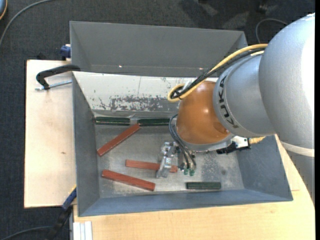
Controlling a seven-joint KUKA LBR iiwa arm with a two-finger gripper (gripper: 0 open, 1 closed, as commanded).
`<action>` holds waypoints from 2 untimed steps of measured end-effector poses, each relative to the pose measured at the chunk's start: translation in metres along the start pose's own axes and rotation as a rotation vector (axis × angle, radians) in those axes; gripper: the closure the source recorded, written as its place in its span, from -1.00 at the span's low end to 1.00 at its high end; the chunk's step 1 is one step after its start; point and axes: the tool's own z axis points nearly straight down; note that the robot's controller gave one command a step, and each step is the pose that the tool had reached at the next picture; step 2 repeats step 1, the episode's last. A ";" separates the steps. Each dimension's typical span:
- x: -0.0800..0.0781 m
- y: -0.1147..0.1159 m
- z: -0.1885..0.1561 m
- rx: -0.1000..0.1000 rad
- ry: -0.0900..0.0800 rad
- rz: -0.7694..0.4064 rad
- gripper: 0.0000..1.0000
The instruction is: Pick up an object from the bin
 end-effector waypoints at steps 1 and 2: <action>0.001 -0.018 -0.145 -0.003 -0.013 -0.039 1.00; 0.001 -0.018 -0.145 -0.003 -0.013 -0.039 1.00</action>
Offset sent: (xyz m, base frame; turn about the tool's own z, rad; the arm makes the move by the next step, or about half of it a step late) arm -0.0064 -0.0183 0.1395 -0.0386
